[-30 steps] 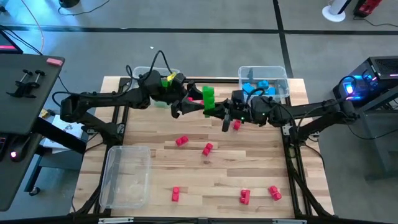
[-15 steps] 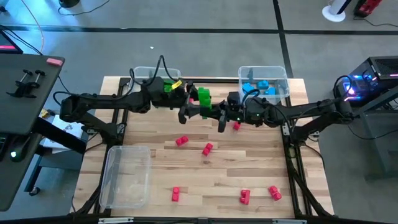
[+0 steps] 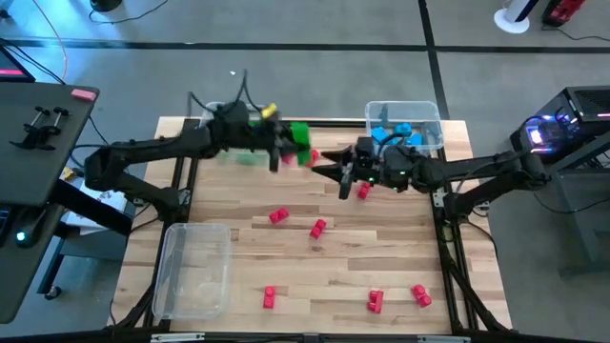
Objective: Sort blocks
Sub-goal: Put the green game piece into the top left transparent bin, then put the red game piece into the bottom left transparent bin
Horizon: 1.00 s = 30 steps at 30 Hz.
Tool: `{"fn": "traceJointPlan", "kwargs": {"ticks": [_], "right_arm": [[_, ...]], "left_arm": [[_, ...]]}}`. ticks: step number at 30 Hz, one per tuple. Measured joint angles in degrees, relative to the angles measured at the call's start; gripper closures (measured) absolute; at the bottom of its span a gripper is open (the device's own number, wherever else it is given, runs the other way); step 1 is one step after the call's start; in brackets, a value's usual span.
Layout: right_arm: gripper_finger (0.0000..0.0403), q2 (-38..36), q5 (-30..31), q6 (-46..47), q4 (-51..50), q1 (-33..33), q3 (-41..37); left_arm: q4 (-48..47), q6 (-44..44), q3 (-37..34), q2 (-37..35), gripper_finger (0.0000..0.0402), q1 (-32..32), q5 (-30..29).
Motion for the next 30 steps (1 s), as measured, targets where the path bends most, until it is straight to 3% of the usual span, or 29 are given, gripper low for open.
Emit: {"fn": "traceJointPlan", "kwargs": {"ticks": [3,8,10,15,19,26,30], "right_arm": [[0.0238,-2.8,2.0,-0.9,-3.0,-0.3,0.1],[0.0202,-5.6,3.4,1.6,-8.6,-1.7,0.1],[0.0200,-5.9,3.3,3.2,-9.5,-2.2,0.1],[0.0199,-5.5,3.3,4.3,-11.5,-3.6,0.1],[0.0199,-5.4,1.7,4.6,-12.0,-4.1,0.1],[0.0199,-5.4,1.6,4.6,-12.9,-4.1,0.1],[0.0199,-5.4,1.6,4.2,-12.9,-4.1,0.1]], "left_arm": [[-11.6,5.6,0.0,-4.5,0.0297,4.2,-8.6],[-31.2,16.1,0.0,-9.5,0.0297,11.4,-33.6],[-37.0,16.8,-0.1,-9.1,0.0297,15.3,-37.2],[-45.8,13.8,-0.1,-3.1,0.0297,25.0,-32.1],[-48.0,11.7,0.0,0.5,0.0291,27.9,-29.6],[-52.3,14.1,0.7,1.1,0.0139,28.2,-29.3],[-58.0,12.4,6.5,1.0,0.0088,27.9,-23.3]]}}
